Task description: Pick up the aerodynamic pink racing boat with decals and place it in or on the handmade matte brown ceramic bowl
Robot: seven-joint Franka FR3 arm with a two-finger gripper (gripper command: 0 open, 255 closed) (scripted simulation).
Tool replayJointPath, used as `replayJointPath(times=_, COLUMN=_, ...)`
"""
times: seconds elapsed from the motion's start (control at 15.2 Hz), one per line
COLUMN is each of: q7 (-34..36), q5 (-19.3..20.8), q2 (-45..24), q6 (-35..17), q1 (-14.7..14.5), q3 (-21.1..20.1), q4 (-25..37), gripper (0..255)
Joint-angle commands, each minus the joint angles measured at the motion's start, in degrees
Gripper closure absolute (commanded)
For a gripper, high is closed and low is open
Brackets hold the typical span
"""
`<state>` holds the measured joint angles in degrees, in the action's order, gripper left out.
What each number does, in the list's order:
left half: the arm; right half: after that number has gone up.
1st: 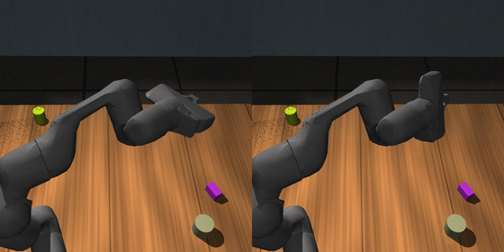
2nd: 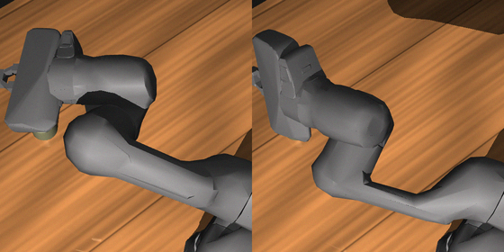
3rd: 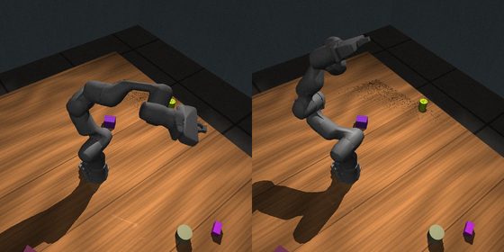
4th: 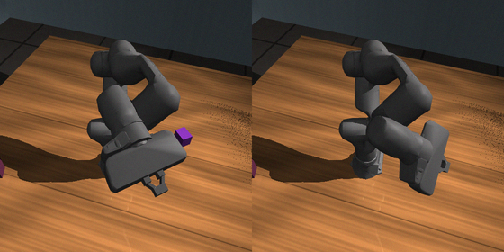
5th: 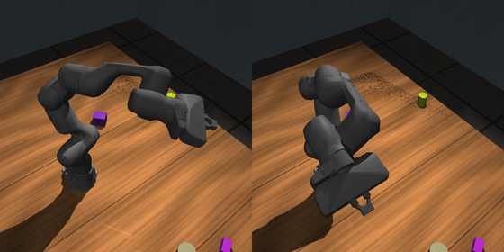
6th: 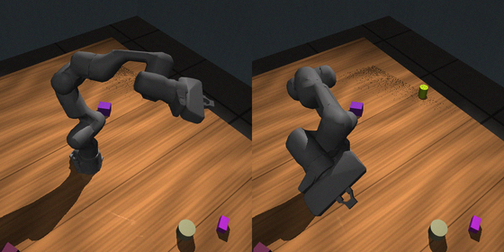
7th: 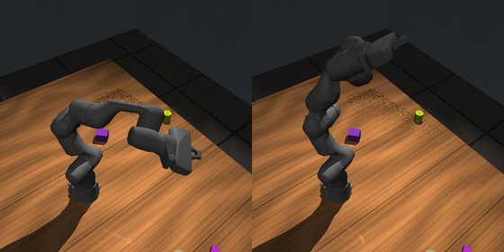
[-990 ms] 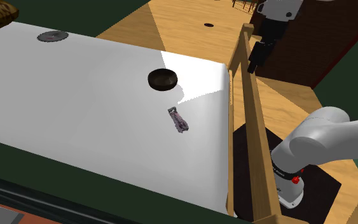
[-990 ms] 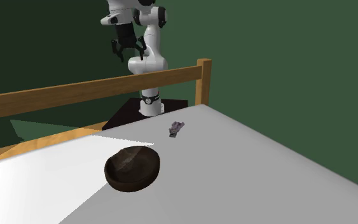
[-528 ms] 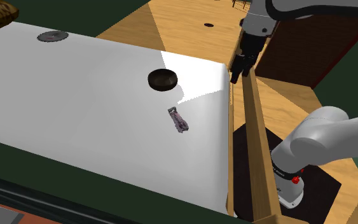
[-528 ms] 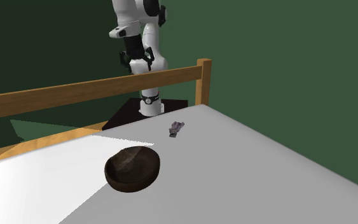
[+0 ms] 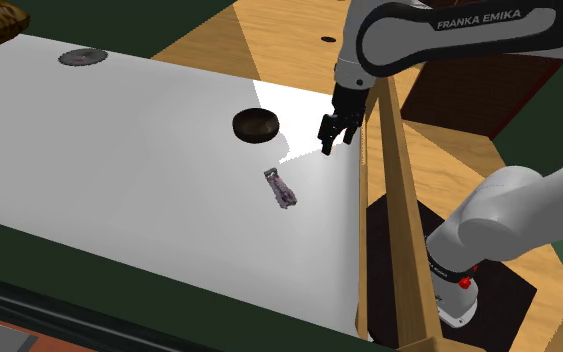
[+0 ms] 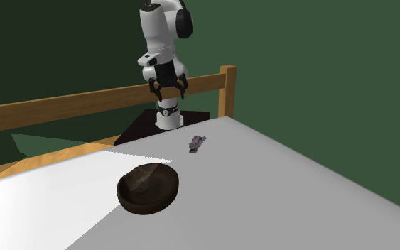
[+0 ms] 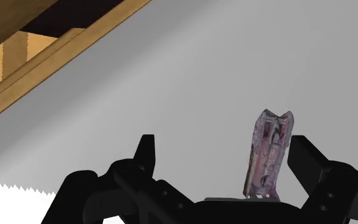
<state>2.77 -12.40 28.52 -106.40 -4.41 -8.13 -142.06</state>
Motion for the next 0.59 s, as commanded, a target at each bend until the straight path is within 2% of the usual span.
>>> replayJointPath(times=0.0, q7=1.43, q5=-0.85, q2=-3.62, q6=-2.95, q1=-0.39, q3=-1.24, q4=0.57, gripper=0)
replayJointPath(times=0.53, q7=8.11, q5=-2.73, q2=-20.03, q6=-14.47, q1=-2.35, q3=-6.32, q4=5.12, gripper=0)
